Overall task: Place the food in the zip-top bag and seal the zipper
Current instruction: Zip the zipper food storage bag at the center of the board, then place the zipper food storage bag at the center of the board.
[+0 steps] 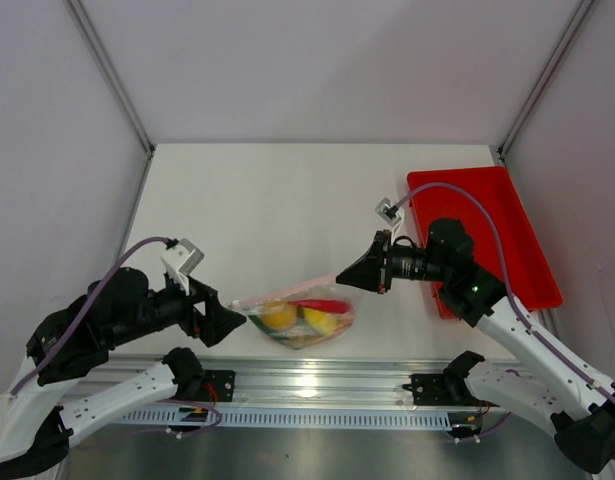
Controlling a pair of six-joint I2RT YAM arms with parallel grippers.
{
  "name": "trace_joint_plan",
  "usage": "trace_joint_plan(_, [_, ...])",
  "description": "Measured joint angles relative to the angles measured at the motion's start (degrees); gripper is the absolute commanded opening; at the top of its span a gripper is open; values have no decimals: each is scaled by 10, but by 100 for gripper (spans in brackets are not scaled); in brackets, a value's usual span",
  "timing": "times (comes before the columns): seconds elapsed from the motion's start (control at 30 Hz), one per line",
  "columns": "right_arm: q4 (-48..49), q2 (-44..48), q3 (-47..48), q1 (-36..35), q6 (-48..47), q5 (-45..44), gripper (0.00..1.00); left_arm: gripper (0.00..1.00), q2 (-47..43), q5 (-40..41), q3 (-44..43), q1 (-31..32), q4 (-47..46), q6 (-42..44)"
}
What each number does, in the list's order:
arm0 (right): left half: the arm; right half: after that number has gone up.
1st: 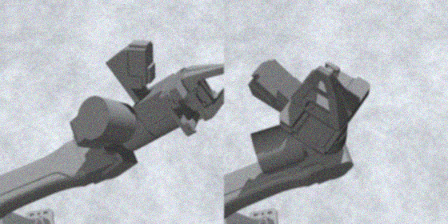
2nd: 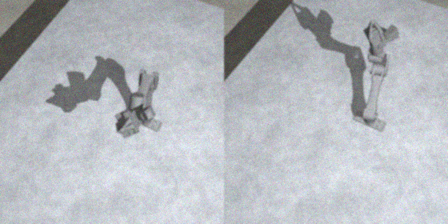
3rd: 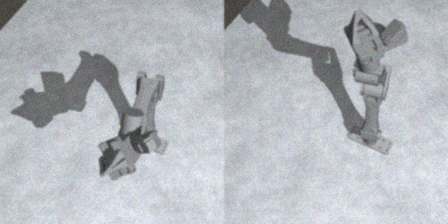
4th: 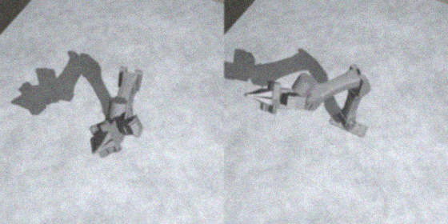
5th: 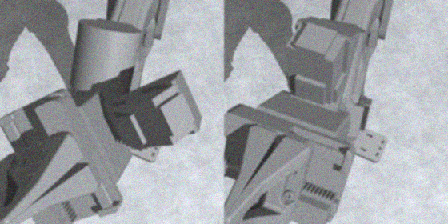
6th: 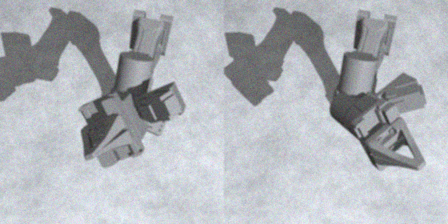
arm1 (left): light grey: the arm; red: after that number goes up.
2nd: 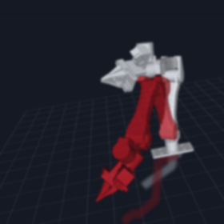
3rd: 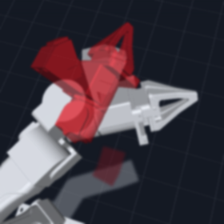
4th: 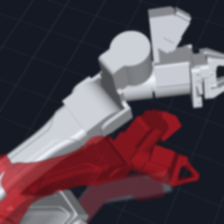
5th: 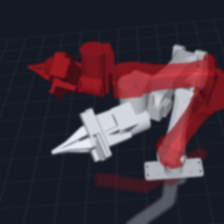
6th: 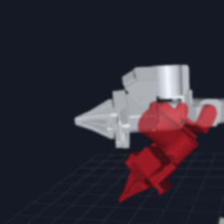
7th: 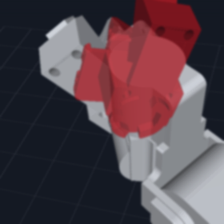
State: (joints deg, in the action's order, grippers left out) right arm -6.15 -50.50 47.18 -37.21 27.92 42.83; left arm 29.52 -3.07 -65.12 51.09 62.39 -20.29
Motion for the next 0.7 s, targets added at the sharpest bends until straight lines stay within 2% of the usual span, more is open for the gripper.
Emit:
trace_joint_plan(0.13, [-10,-26,18,1,-7,-10,0,99,7,58,-26,-1,1,-9])
trace_joint_plan(0.37, [-61,-121,119,10,-35,-50,0,99,-7,174,-71,-1,-21,-12])
trace_joint_plan(0.53, [-64,-201,179,56,-44,-52,0,99,-26,189,-71,-1,-43,-8])
trace_joint_plan(0.7, [-17,-299,198,118,-31,-18,0,100,-26,181,-61,-1,-53,-5])
